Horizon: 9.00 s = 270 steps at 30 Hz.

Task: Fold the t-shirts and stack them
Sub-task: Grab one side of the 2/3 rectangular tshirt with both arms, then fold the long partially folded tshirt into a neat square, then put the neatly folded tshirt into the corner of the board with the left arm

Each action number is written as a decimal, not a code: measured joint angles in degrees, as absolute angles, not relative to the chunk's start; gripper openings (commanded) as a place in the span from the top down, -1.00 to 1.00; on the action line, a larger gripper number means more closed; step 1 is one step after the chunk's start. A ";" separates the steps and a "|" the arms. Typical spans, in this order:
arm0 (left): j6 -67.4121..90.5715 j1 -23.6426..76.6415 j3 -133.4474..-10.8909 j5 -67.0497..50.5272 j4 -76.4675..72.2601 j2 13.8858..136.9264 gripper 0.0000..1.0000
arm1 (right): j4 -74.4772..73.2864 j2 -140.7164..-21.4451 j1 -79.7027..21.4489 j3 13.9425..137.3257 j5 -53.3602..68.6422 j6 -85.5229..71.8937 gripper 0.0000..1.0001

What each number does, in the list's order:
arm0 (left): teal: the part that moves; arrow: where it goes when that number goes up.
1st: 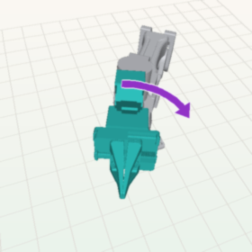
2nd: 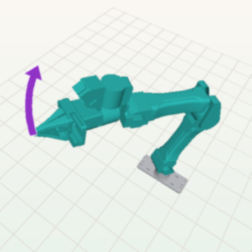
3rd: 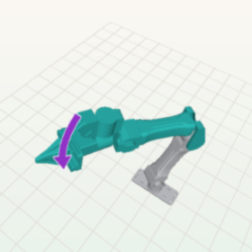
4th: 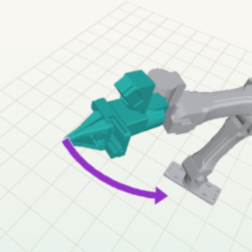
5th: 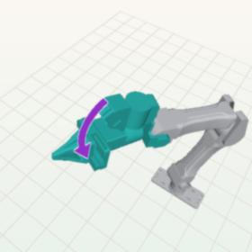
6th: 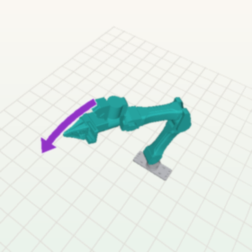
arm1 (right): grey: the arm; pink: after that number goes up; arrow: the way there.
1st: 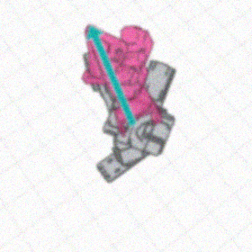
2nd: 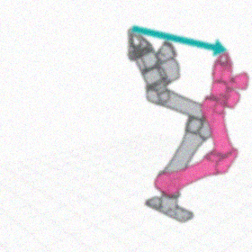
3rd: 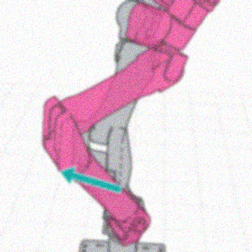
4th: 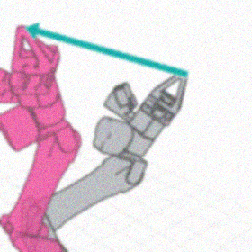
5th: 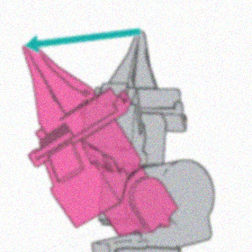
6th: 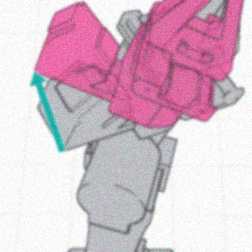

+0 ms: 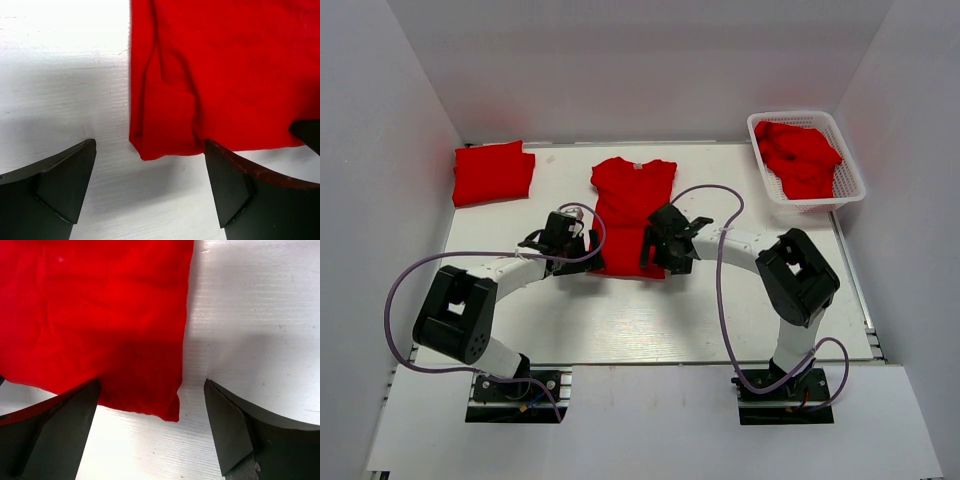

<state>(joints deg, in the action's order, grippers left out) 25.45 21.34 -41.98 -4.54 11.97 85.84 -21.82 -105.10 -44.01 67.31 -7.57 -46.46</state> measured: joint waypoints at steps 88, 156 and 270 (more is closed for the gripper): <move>23.86 15.79 -107.79 6.20 31.07 124.81 -1.00 | -27.79 -131.26 -23.40 117.71 8.84 -24.93 -0.81; 16.73 13.08 -88.09 -5.28 18.33 119.46 -1.00 | -6.15 -112.44 -20.64 93.84 29.95 -16.27 -0.81; -11.53 -16.56 -129.67 -9.76 29.45 133.75 1.00 | -20.18 -93.06 -20.43 78.76 -14.26 -15.05 -0.81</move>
